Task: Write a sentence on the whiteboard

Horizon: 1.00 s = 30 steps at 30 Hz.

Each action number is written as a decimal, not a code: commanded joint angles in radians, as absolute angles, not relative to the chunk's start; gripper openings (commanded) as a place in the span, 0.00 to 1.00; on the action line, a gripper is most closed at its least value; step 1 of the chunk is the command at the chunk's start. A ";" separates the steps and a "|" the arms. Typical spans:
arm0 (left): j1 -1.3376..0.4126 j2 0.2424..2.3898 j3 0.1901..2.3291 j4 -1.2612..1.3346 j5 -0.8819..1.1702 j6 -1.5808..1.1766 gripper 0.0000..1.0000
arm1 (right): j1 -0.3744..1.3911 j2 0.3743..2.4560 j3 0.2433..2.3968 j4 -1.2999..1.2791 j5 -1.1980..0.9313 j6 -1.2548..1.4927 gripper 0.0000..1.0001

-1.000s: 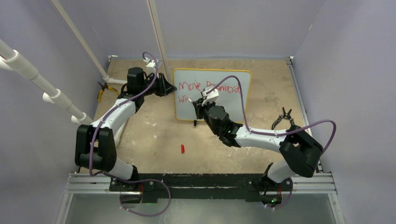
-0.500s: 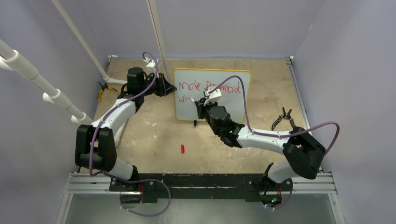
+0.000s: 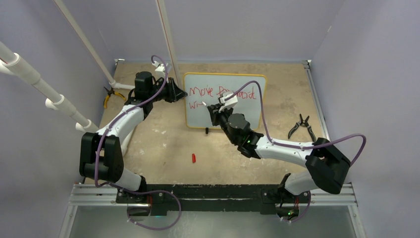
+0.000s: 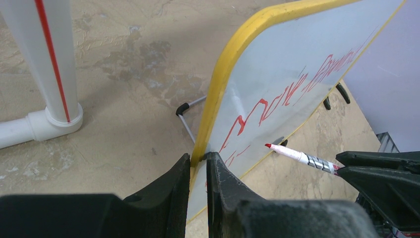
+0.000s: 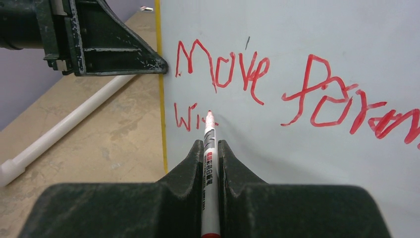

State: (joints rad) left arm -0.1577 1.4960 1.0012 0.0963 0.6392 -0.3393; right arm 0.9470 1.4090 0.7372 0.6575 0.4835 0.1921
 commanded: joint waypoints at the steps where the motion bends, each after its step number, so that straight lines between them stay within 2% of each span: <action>1: -0.175 1.493 1.004 0.117 0.663 -0.335 0.15 | 0.945 1.418 0.777 0.725 0.472 0.150 0.00; 13: -0.176 1.493 1.005 0.113 0.662 -0.333 0.15 | 0.944 1.481 0.818 0.678 0.539 0.159 0.00; 30: -0.181 1.490 1.005 0.114 0.664 -0.334 0.15 | 0.945 1.478 0.744 0.611 0.540 0.246 0.00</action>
State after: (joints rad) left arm -0.1593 1.4960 1.0012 0.0963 0.6353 -0.3378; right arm 0.9489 1.4818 0.7620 0.6426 0.5079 0.2214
